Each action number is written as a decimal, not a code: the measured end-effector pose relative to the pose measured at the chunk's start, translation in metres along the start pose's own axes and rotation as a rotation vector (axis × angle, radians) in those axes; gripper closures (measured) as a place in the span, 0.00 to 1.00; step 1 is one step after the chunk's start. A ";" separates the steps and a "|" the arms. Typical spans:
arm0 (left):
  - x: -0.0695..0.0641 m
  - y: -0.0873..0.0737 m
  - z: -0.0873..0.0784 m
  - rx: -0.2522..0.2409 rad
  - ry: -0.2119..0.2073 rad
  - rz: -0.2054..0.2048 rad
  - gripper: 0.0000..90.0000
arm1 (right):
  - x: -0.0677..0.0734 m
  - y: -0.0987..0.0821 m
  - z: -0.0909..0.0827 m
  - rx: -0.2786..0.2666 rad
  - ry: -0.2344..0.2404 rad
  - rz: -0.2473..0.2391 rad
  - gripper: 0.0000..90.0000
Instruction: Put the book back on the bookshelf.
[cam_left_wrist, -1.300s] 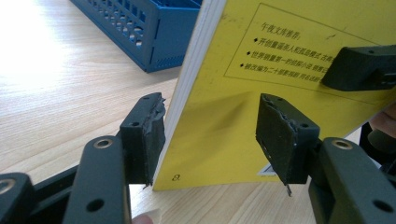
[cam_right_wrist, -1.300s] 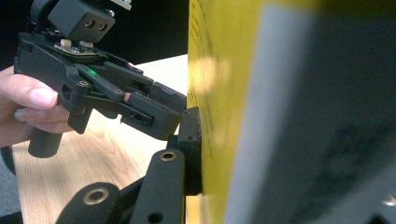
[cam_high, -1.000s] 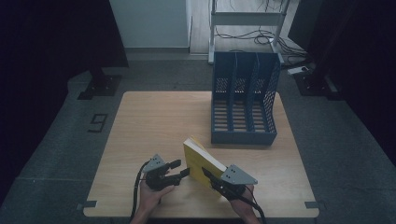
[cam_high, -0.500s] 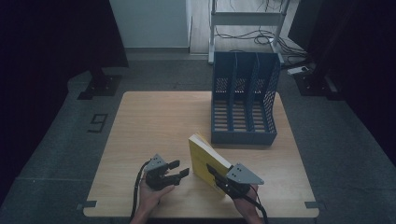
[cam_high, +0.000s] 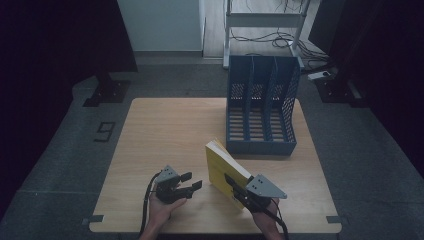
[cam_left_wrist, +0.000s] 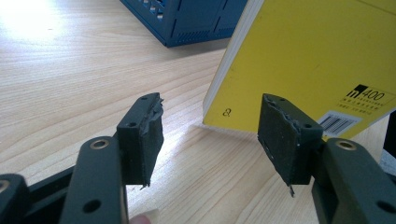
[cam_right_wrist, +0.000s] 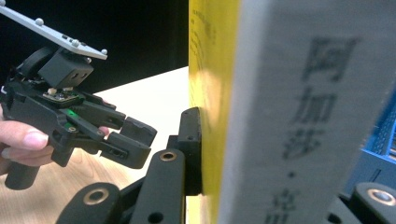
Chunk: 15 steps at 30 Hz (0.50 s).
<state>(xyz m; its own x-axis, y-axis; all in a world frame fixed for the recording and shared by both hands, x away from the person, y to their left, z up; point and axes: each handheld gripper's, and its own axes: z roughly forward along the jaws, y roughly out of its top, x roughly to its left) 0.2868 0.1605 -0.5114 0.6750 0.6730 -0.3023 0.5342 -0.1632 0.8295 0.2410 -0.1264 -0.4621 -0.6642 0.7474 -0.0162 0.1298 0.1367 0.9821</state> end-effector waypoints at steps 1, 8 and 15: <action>0.000 0.000 0.000 0.001 0.000 0.001 0.45 | 0.000 0.000 -0.001 -0.004 -0.008 0.003 0.83; 0.003 0.001 -0.003 0.004 0.008 -0.014 0.45 | 0.002 0.006 -0.004 -0.022 -0.031 -0.011 0.83; 0.004 0.003 -0.009 -0.013 0.007 -0.023 0.45 | 0.000 0.011 -0.003 -0.018 -0.053 -0.004 0.83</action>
<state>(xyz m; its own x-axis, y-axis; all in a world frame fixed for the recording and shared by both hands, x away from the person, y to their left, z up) 0.2870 0.1692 -0.5059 0.6592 0.6815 -0.3178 0.5424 -0.1381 0.8287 0.2398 -0.1266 -0.4509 -0.6245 0.7805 -0.0292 0.1142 0.1282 0.9852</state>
